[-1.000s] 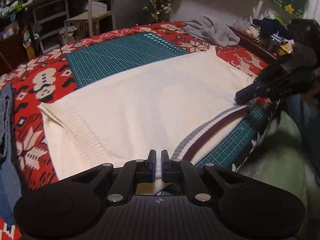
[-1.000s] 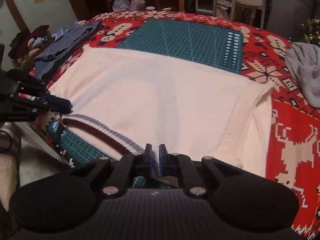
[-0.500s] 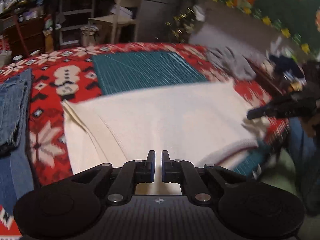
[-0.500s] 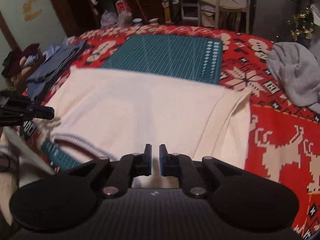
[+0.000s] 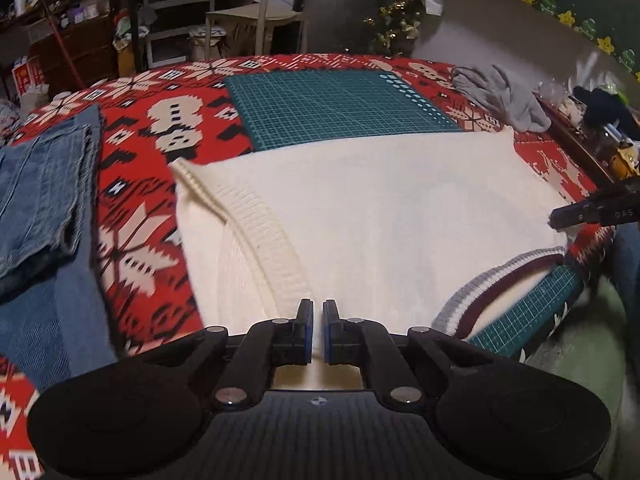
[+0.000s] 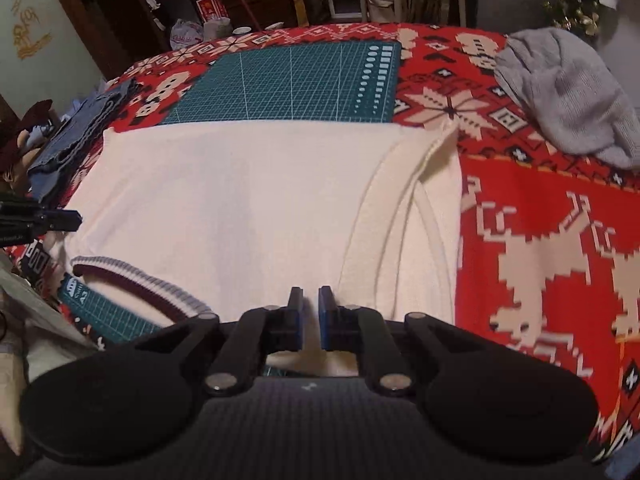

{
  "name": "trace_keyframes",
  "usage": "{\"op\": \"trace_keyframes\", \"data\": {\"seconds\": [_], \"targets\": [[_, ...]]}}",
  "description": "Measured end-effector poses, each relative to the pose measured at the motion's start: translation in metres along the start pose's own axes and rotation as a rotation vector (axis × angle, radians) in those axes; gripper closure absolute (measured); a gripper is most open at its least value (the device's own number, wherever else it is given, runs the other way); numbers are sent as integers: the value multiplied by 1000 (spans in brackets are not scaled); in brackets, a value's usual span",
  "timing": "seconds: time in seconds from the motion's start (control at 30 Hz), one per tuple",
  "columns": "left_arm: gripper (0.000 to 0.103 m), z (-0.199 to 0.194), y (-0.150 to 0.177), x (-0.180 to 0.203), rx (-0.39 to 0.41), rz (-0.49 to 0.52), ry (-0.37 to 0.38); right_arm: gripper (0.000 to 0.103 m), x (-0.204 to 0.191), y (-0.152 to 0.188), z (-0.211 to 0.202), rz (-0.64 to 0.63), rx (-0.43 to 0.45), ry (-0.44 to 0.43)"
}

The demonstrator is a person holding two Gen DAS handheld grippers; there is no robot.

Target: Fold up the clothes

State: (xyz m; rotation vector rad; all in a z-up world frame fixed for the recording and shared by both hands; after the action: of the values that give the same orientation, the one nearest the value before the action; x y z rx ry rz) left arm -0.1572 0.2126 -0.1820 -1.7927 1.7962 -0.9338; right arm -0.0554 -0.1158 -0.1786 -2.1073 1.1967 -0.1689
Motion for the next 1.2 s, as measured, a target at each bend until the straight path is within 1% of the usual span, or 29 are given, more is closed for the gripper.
{"op": "trace_keyframes", "data": {"seconds": [0.13,0.2,0.23,0.27,0.3,0.43,0.5,0.6,0.7,0.8,0.87,0.93,0.97,1.0,1.03,1.07,1.1,1.17,1.2], "targets": [[98,-2,-12,-4,28,-37,12,94,4,-20,-5,-9,55,21],[97,7,-22,-8,36,-59,16,94,7,-34,2,-23,71,35],[95,14,-27,-9,39,-57,12,94,9,-40,8,-33,80,42],[95,21,-31,-10,38,-52,6,95,11,-45,15,-44,83,56],[95,28,-35,-10,33,-58,7,97,13,-50,22,-55,84,72],[95,41,-41,-7,22,-70,23,98,4,-54,36,-88,87,32],[95,38,-36,-2,18,-44,43,98,-2,-45,37,-89,65,12],[95,27,-22,5,4,7,35,97,-6,-22,29,-94,31,7],[95,11,-6,6,-3,19,25,98,-10,-3,12,-133,-7,4],[95,-3,1,1,4,-10,13,97,-6,0,-1,-94,-24,15],[95,-11,1,-6,15,-50,4,96,3,-10,-9,-39,17,22],[95,-14,-8,-19,39,-111,-5,94,15,-25,-12,11,73,43],[90,-12,-13,-27,48,-144,-24,87,22,-33,-12,40,100,55],[87,-11,-18,-36,57,-176,-43,78,31,-41,-9,69,120,62],[80,-9,-24,-45,69,-203,-64,74,39,-49,-4,93,132,74],[76,-5,-30,-54,79,-219,-91,73,48,-57,1,116,142,88],[75,-2,-35,-63,84,-233,-120,73,56,-64,7,145,149,96],[73,5,-44,-77,85,-266,-145,73,72,-75,18,207,158,106],[71,9,-47,-83,86,-276,-161,70,79,-80,22,235,163,108]]}}
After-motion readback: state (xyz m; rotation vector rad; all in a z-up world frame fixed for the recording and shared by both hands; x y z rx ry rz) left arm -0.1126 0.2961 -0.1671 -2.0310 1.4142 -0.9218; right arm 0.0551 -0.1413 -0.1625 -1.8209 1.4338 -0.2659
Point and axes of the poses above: each gripper's, at about its wrist camera, not at the fingertips, and z roughly the way its jaws point, x to its right, y to its underside, the point moved 5 cm from there along z, roughly the way its jaws point, and after that the axes turned 9 degrees about x, right-handed, at the moved point
